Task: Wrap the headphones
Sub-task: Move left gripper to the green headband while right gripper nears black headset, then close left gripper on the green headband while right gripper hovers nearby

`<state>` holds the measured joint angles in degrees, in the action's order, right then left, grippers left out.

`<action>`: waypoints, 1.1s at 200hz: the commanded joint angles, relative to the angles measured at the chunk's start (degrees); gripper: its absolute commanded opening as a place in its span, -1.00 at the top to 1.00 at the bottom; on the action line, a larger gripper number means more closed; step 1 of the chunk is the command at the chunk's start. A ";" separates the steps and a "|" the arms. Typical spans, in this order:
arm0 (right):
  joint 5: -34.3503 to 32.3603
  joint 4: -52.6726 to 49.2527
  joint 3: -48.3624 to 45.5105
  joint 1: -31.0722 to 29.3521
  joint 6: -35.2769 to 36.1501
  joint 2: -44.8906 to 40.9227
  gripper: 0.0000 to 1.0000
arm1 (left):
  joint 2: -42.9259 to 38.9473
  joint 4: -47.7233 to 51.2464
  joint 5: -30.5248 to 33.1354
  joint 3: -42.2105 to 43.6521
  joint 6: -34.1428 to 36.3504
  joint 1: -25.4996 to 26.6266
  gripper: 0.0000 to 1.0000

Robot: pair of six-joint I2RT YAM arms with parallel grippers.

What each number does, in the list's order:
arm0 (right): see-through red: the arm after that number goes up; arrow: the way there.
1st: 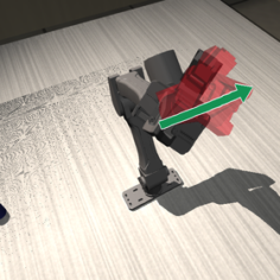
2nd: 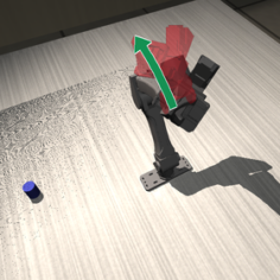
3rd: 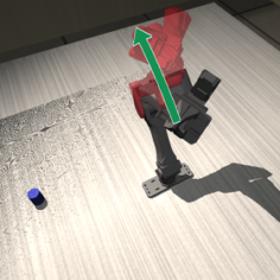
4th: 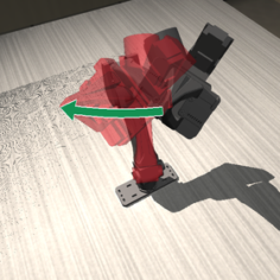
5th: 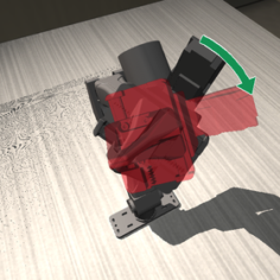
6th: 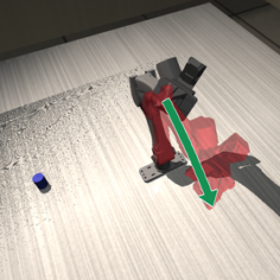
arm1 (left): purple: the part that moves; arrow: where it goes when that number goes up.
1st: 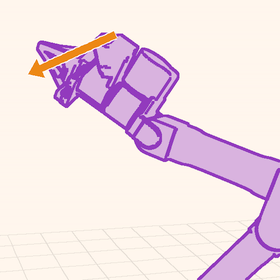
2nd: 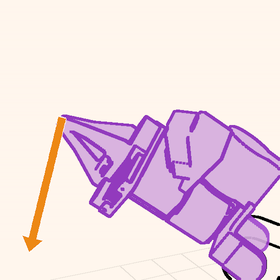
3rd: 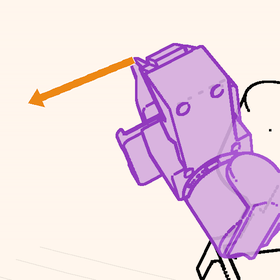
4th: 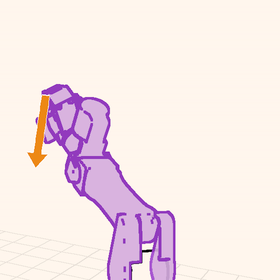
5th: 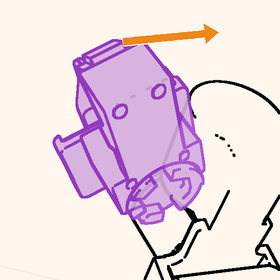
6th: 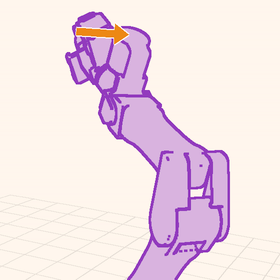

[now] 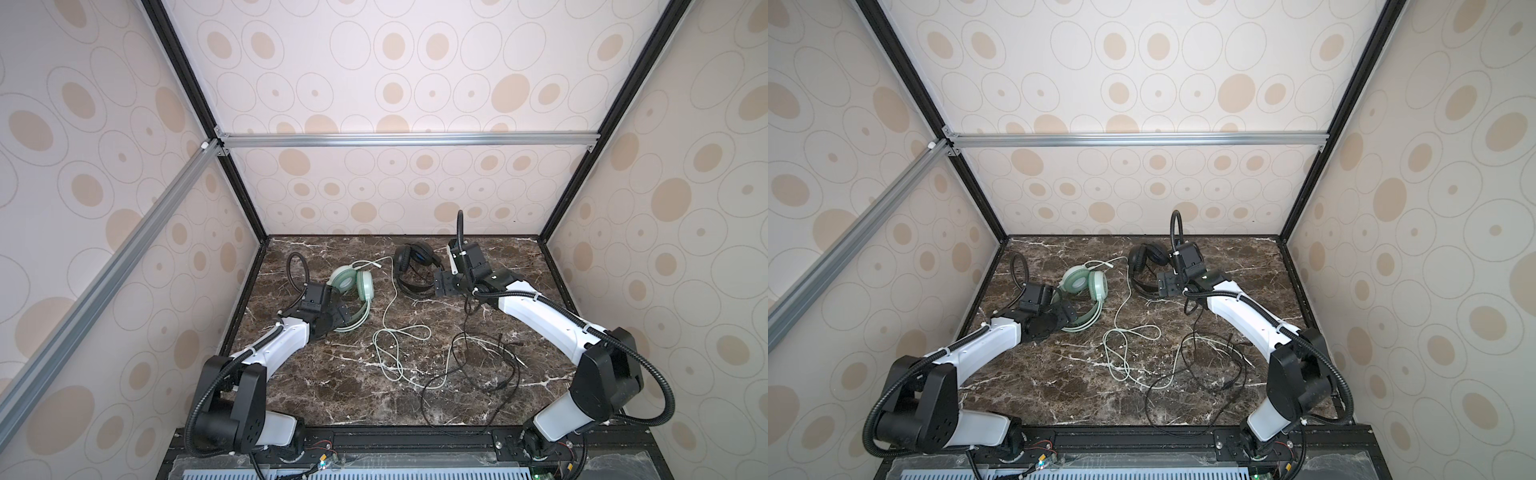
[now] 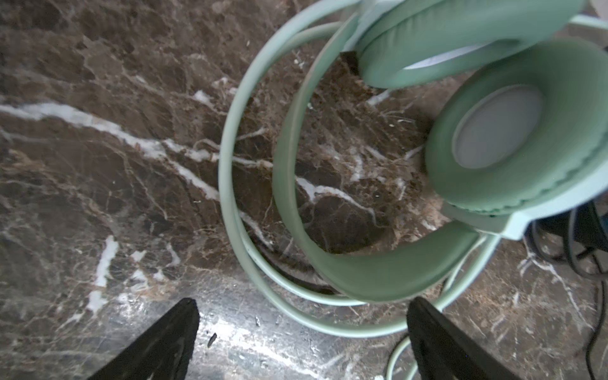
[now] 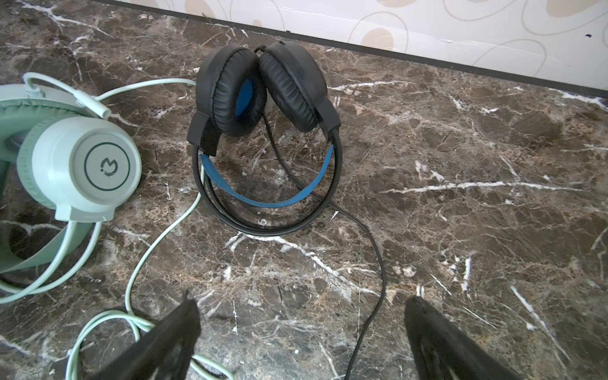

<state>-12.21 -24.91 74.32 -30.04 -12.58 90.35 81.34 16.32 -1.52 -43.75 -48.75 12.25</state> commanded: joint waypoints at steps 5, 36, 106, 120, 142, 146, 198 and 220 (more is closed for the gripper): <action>-0.46 -0.89 1.50 -0.78 0.45 -0.12 -0.99 | 2.07 -2.46 1.38 -1.41 -4.18 -0.46 -0.96; -0.92 -0.82 0.07 -0.91 0.32 -1.15 -0.99 | 5.11 -3.66 2.74 -3.06 -4.72 -0.45 -0.96; -2.70 -1.40 -0.42 -0.90 2.76 -3.68 -0.99 | 11.39 -4.17 5.24 -4.35 -3.97 -0.47 -0.20; -3.08 -1.71 -0.16 -0.85 3.41 -3.95 -0.99 | 10.90 -3.72 5.82 -3.86 -3.31 -0.46 0.03; -3.41 -2.99 0.89 -0.90 4.50 -4.03 -0.99 | 9.65 -3.22 7.45 -2.60 -0.22 -0.91 0.38; -3.39 -3.16 1.01 -0.90 4.67 -4.11 -0.99 | 9.42 -3.08 7.87 -2.38 0.58 -1.06 0.42; -4.05 -3.27 0.56 -0.85 7.35 -5.75 -0.99 | 10.68 0.64 10.63 -6.42 18.58 -3.42 0.74; -3.63 -3.18 1.82 -0.81 8.51 -4.57 -0.99 | 13.55 2.58 10.69 -10.20 25.57 -5.50 0.81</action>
<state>-15.25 -27.27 74.26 -30.59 -6.11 86.43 92.23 14.55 6.09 -49.12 -35.03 9.21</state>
